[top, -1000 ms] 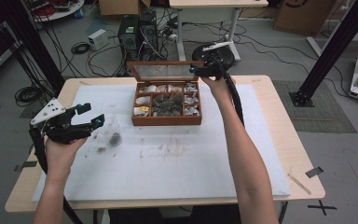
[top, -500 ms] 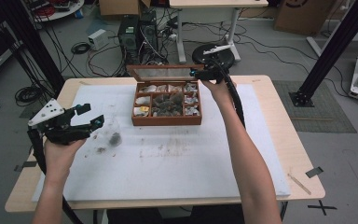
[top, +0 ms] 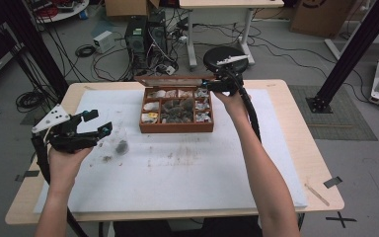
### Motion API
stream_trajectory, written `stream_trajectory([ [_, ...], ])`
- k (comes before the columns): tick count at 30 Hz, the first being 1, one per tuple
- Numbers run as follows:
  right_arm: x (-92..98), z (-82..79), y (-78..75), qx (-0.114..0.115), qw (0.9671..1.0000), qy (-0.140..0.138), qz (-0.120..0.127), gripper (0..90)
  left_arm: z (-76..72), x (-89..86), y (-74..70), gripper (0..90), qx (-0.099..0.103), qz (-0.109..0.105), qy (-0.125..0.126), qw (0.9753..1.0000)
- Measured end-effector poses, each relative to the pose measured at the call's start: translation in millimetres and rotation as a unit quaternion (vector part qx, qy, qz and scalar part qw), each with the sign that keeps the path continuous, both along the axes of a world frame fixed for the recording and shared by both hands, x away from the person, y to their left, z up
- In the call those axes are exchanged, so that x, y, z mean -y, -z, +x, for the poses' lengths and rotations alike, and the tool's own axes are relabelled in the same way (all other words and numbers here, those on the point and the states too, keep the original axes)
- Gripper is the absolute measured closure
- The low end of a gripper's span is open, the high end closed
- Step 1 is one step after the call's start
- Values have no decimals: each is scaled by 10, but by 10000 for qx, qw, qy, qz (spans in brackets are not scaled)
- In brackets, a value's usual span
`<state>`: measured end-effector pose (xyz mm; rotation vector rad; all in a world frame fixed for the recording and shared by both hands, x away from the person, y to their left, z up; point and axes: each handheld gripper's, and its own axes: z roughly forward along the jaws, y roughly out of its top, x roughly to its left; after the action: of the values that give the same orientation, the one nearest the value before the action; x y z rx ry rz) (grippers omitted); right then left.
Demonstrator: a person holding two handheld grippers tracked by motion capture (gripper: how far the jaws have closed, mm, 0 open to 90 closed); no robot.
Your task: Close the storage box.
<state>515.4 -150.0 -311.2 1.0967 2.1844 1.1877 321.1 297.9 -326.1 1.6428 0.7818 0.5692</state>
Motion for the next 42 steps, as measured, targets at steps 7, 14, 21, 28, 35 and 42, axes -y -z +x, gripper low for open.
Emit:
stream_trajectory([
  [7,18,-105,118,-71,10000,4,65,408,-4,29,-5,260,16,3,71,10000],
  [14,28,-194,222,-106,9999,31,111,406,-6,44,-5,260,20,13,88,10000],
  [21,46,-263,341,-143,9997,60,214,405,-14,54,-5,260,20,34,93,9999],
  [28,58,-330,465,-193,9993,102,303,400,-14,86,0,260,12,52,127,9999],
  [35,62,-376,553,-189,9992,146,336,397,-10,112,9,260,-14,96,146,9998],
  [42,68,-411,647,-236,9989,169,379,390,-7,121,14,260,-23,107,155,9998],
])
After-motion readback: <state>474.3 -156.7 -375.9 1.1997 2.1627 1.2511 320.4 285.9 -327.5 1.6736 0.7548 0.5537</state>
